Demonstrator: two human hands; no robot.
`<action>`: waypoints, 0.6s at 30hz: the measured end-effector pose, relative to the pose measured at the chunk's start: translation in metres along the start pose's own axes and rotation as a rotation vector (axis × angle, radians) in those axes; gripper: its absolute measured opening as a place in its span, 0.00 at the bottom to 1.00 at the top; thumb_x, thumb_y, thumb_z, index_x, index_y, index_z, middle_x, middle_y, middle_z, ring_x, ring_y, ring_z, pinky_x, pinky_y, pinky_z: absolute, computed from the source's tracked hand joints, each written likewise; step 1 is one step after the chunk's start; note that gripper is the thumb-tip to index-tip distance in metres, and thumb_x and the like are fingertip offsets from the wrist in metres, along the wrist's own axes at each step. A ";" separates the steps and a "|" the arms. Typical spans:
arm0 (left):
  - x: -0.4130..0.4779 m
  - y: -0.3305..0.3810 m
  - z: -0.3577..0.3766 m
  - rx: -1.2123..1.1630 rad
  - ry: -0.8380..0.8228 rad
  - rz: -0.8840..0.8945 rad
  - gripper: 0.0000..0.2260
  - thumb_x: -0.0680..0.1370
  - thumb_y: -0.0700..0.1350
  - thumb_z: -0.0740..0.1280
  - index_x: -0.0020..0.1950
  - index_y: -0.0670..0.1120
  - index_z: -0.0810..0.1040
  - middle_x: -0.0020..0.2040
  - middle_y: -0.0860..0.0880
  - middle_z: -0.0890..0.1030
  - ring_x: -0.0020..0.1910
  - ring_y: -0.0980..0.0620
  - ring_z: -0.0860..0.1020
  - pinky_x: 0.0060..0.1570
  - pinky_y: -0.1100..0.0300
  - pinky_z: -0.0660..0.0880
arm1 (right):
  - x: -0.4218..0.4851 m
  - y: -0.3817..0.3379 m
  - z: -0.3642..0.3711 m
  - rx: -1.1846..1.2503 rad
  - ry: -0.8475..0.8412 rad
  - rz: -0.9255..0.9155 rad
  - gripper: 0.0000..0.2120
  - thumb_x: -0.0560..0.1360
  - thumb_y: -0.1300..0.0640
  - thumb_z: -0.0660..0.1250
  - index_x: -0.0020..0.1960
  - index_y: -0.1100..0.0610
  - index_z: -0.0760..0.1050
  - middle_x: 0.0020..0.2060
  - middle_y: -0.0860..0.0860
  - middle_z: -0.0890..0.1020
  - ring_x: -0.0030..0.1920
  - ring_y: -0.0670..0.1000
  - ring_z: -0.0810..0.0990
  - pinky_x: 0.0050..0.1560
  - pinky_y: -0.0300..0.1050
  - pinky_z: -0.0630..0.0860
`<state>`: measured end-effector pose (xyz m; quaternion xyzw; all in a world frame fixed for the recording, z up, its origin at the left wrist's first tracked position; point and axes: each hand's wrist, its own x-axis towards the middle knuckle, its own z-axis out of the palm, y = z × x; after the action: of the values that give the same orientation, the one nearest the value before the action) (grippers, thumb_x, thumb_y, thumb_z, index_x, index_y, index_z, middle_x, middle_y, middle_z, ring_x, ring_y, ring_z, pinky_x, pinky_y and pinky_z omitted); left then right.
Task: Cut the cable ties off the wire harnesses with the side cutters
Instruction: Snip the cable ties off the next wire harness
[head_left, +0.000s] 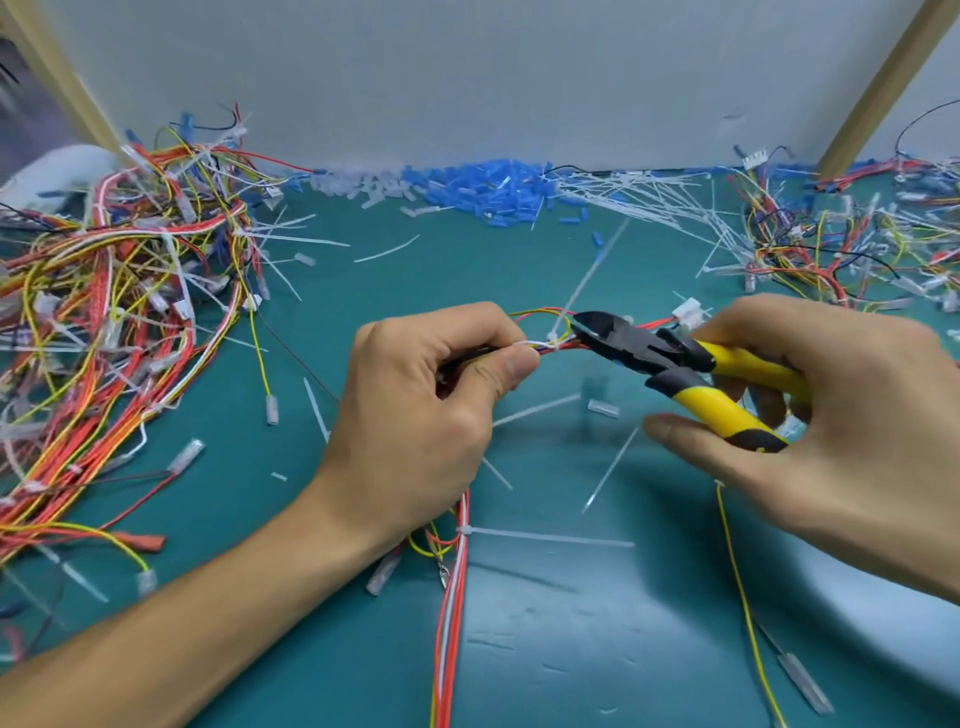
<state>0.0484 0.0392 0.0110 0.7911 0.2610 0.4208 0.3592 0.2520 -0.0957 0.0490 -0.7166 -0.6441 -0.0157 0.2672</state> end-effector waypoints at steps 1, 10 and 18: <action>-0.001 0.001 0.001 0.019 -0.004 0.011 0.10 0.78 0.41 0.70 0.36 0.45 0.78 0.28 0.52 0.68 0.29 0.55 0.64 0.30 0.61 0.60 | 0.000 -0.001 0.000 -0.009 0.004 0.001 0.16 0.69 0.37 0.74 0.48 0.46 0.77 0.39 0.43 0.76 0.38 0.51 0.76 0.34 0.39 0.68; -0.002 0.001 0.004 -0.029 -0.023 0.005 0.09 0.77 0.40 0.70 0.36 0.44 0.79 0.29 0.47 0.69 0.29 0.51 0.64 0.30 0.60 0.61 | 0.001 0.001 -0.003 0.030 -0.061 -0.005 0.13 0.68 0.42 0.76 0.45 0.48 0.79 0.37 0.45 0.76 0.34 0.52 0.76 0.31 0.36 0.66; -0.004 0.003 0.005 0.018 -0.043 0.023 0.09 0.76 0.42 0.70 0.36 0.42 0.79 0.29 0.44 0.68 0.29 0.48 0.63 0.30 0.58 0.60 | 0.001 -0.001 0.001 0.044 -0.125 -0.005 0.11 0.69 0.47 0.76 0.42 0.54 0.80 0.31 0.48 0.73 0.30 0.51 0.70 0.29 0.39 0.63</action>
<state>0.0510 0.0322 0.0096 0.8059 0.2480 0.4055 0.3529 0.2507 -0.0948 0.0490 -0.7083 -0.6617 0.0424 0.2423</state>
